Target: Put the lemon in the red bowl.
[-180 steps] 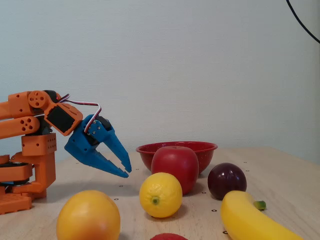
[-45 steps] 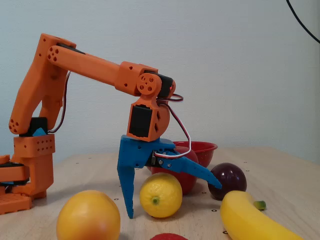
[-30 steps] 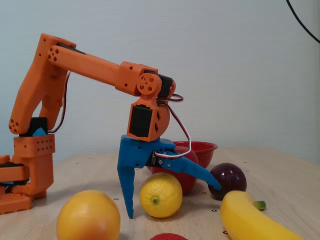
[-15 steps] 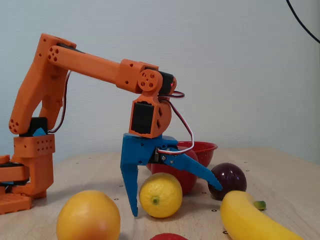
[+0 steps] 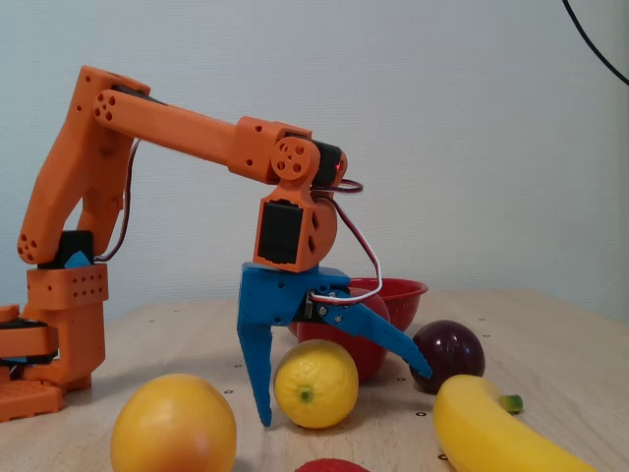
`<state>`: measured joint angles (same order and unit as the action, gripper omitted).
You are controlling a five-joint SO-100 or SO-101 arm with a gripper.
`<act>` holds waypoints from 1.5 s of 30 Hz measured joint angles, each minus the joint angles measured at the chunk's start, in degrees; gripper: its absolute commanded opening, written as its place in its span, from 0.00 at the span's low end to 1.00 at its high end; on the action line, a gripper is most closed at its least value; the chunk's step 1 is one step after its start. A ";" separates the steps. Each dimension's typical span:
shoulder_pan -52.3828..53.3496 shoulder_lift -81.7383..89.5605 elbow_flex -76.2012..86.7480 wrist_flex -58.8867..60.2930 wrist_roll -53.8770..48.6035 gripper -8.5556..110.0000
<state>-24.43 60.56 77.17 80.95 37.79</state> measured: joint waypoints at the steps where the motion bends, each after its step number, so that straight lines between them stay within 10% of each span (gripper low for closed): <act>1: 0.00 0.00 0.00 0.00 0.44 0.57; 15: 0.00 0.00 0.00 0.00 1.76 0.45; 29: -0.09 0.26 -2.20 0.44 3.60 0.08; 45: 0.00 0.00 -18.98 22.32 3.34 0.07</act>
<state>-24.43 60.56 58.18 103.27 41.13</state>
